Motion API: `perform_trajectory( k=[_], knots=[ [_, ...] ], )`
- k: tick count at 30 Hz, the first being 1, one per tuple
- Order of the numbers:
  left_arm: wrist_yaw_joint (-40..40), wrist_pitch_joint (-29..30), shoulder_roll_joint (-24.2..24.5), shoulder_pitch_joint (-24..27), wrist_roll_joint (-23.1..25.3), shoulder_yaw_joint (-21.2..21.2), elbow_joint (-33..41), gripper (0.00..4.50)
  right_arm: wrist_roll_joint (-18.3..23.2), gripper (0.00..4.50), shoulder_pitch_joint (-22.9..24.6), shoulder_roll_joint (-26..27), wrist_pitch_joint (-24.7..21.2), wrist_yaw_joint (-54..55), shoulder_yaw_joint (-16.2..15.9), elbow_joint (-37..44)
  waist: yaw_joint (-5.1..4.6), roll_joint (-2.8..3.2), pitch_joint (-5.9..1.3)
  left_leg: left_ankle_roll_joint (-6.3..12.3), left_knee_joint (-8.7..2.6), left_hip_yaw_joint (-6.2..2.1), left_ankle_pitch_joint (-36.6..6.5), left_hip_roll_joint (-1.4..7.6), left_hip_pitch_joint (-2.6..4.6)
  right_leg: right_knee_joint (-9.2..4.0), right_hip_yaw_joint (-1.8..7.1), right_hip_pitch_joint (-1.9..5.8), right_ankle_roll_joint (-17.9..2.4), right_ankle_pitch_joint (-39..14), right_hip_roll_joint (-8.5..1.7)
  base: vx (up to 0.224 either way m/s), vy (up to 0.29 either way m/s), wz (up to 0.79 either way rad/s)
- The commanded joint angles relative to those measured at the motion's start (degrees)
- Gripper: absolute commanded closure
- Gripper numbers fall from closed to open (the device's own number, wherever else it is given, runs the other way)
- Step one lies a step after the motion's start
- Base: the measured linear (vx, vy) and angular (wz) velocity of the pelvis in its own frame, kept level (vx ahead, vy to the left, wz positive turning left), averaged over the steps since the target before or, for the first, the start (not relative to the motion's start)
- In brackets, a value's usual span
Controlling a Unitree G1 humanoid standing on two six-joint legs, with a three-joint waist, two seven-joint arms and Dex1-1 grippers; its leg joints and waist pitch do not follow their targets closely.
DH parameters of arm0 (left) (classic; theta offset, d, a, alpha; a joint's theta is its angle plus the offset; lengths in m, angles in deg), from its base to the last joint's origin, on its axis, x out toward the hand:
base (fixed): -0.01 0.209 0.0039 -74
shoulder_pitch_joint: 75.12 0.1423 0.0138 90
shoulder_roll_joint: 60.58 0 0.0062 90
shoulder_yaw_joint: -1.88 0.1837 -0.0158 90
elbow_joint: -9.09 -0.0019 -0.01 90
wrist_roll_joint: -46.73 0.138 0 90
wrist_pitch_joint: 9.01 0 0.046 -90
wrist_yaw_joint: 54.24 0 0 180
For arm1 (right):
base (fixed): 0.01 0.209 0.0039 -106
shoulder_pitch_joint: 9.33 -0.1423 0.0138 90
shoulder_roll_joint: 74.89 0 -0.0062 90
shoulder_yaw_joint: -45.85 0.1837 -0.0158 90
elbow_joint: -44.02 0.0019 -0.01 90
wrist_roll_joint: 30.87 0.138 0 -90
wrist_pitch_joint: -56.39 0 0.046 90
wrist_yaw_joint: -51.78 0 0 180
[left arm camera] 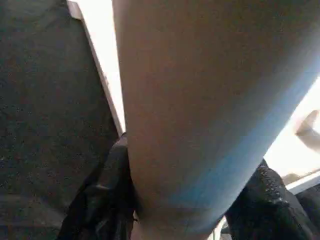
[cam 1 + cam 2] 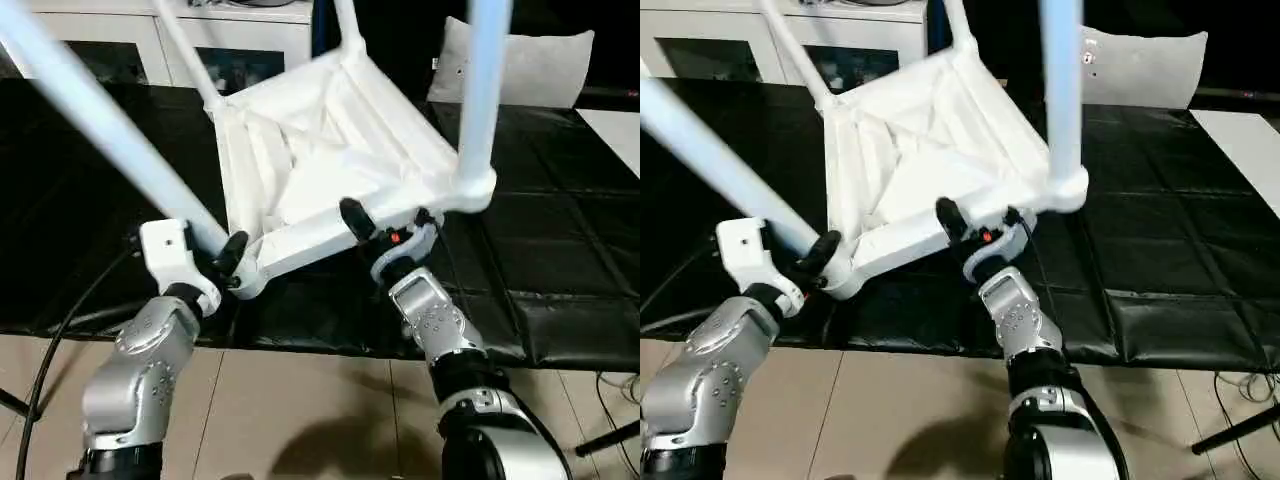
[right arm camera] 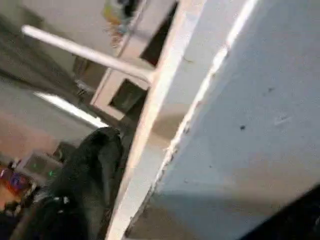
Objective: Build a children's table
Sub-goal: Flip table
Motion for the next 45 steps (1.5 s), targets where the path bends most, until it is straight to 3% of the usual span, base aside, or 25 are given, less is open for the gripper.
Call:
perform_trajectory(
  k=[1, 4, 8, 14, 17, 20, 21, 24, 25, 27, 28, 31, 32, 36, 37, 39, 45],
  knots=[
    [2.39, 3.13, -0.55, 2.4, 0.59, 5.91, -6.9, 2.51, 3.59, 1.05, -7.6, 4.59, -0.15, -3.37, 0.14, 1.97, -0.22, -0.25, -2.95, 5.59, -4.22, 1.13, 4.81, 0.74, -0.51, -3.22, 1.68, 3.35, -14.6, 2.41, -1.71, 0.0, 0.0, 0.0],
    [3.26, 2.08, -0.07, 3.07, 1.02, 6.72, -6.9, 2.51, 7.19, 1.34, -9.29, 4.44, -1.85, -5.0, 2.72, 0.45, -0.34, -0.2, -3.04, 5.84, -4.15, 1.18, 5.13, 0.78, -0.45, -3.16, 1.64, 3.29, -14.84, 2.79, -1.64, 0.0, 0.0, 0.0],
    [5.23, 0.62, 0.54, 3.78, 2.32, 8.27, -7.23, 2.51, 8.89, 1.55, -10.83, 4.11, -2.85, -6.3, 4.69, -0.79, -0.35, -0.29, -3.35, 7.88, -3.72, 1.22, 8.62, 0.76, -0.42, -2.69, 1.57, 3.28, -16.28, 6.54, -1.59, 0.0, 0.0, 0.0],
    [8.65, -0.18, 1.42, 5.5, 1.31, 8.9, -5.67, 2.52, 8.01, 1.97, -11.32, 3.42, -2.78, -9.53, 3.93, -1.16, -0.29, -0.78, -3.41, 9.91, -3.45, 1.33, 10.89, 0.94, -0.4, -2.37, 1.49, 3.15, -17.52, 7.17, -1.69, 0.0, 0.0, 0.0],
    [10.81, -0.04, 2.24, 6.24, 0.29, 9.23, -4.72, 2.52, 7.83, 1.56, -10.7, 3.53, -4.13, -12.3, 2.4, 0.27, -0.37, -1.03, -3.65, 11.65, -3.07, 1.31, 14.28, 0.72, -0.37, -1.84, 1.45, 3.05, -18.28, 10.8, -1.48, 0.0, 0.0, 0.0],
    [14.52, 1.08, 3.18, 7.55, -1.55, 9.94, -2.85, 2.52, 8.5, 1.51, -10.06, 4.08, -6.09, -15.45, 1.53, 2.51, -0.53, -1.23, -3.6, 13.02, -3.01, 1.4, 14.28, 0.92, -0.36, -1.82, 1.41, 2.88, -19.05, 10.37, -1.58, 0.0, 0.0, 0.0],
    [14.64, 1.12, 3.22, 7.6, -1.61, 9.97, -2.78, 2.52, 8.53, 1.19, -10.06, 4.09, -6.13, -15.48, 1.55, 2.54, -0.53, -1.24, -3.58, 13.11, -2.96, 1.43, 14.29, 0.91, -0.29, -1.82, 1.41, 2.82, -19.19, 10.21, -1.54, 0.0, 0.0, 0.0],
    [16.23, 0.89, 4.02, 8.21, -1.87, 10.31, -2.06, 2.52, 8.55, 1.08, -10.52, 4.15, -6.33, -15.54, 2.03, 2.07, -0.51, -1.2, -3.44, 13.01, -3.0, 1.45, 14.49, 1.04, -0.09, -1.84, 1.35, 2.65, -19.24, 9.55, -1.46, 0.0, 0.0, 0.0],
    [16.69, 0.74, 4.18, 8.37, -2.09, 10.19, -1.88, 2.52, 8.33, 0.95, -10.66, 4.1, -6.26, -15.61, 2.06, 1.77, -0.56, -1.57, -3.43, 12.92, -3.02, 1.5, 14.27, 1.06, -0.13, -1.88, 1.37, 2.71, -19.15, 9.31, -1.49, 0.0, 0.0, 0.0],
    [17.31, 0.48, 4.38, 8.52, -2.4, 10.09, -1.67, 2.52, 8.12, 0.7, -10.75, 4.05, -6.21, -15.67, 2.05, 1.51, -0.45, -1.38, -3.42, 12.39, -3.06, 1.47, 14.05, 1.11, -0.06, -1.81, 1.39, 2.7, -19.08, 8.79, -1.58, 0.0, 0.0, 0.0],
    [18.27, 0.36, 4.89, 8.75, -2.88, 10.12, -1.22, 2.52, 7.58, 0.64, -10.9, 3.92, -5.84, -15.49, 2.02, 1.05, -0.53, -1.71, -3.38, 12.2, -3.05, 1.56, 13.95, 1.12, -0.07, -1.85, 1.4, 2.71, -19.03, 8.79, -1.53, 0.0, 0.0, 0.0],
    [20.33, -0.14, 6.45, 9.31, -3.36, 9.97, -0.38, 2.52, 7.3, 0.54, -11.59, 3.59, -5.11, -14.37, 3.23, -0.25, -0.51, -1.46, -3.38, 11.87, -3.08, 1.52, 13.93, 1.06, 0.02, -1.76, 1.38, 2.62, -18.81, 8.56, -1.49, 0.0, 0.0, 0.0],
    [20.22, -0.36, 6.86, 9.36, -3.08, 9.45, -0.48, 2.52, 7.26, 0.26, -12.04, 3.35, -4.66, -13.28, 3.93, -0.91, -0.62, -1.7, -3.38, 11.73, -3.06, 1.56, 14.06, 1.04, -0.01, -1.74, 1.41, 2.7, -18.83, 8.92, -1.45, 0.0, 0.0, 0.0],
    [20.99, -0.04, 7.23, 9.44, -3.47, 9.35, -0.47, 2.52, 7.1, 0.14, -12.33, 3.14, -4.39, -12.82, 4.07, -1.33, -0.64, -1.64, -3.29, 11.27, -3.11, 1.6, 13.0, 1.05, -0.08, -1.77, 1.51, 2.78, -18.93, 8.55, -1.57, 0.0, 0.0, 0.0],
    [21.43, 0.14, 7.44, 9.56, -3.53, 9.34, -0.39, 2.52, 7.72, 0.39, -12.36, 3.2, -4.94, -13.37, 4.29, -1.16, -0.64, -1.45, -3.34, 10.95, -3.1, 1.57, 12.55, 1.01, -0.08, -1.7, 1.53, 2.81, -18.91, 8.41, -1.58, 0.0, 0.0, 0.0],
    [21.72, 0.2, 7.72, 9.77, -3.25, 9.48, -0.35, 2.52, 8.28, 0.43, -12.27, 3.33, -5.34, -13.83, 4.46, -0.8, -0.74, -1.64, -3.38, 10.88, -3.07, 1.6, 12.47, 0.95, -0.17, -1.68, 1.58, 2.87, -18.91, 8.89, -1.56, 0.0, 0.0, 0.0],
    [21.59, -0.4, 8.38, 9.54, -1.76, 10.33, -1.34, 2.52, 8.21, 0.93, -11.88, 3.39, -6.25, -13.89, 4.07, -0.29, -0.71, -1.27, -3.31, 9.41, -3.21, 1.62, 9.63, 1.01, -0.33, -1.75, 1.65, 2.92, -18.93, 7.98, -1.5, 0.0, 0.0, 0.0]
  ],
)
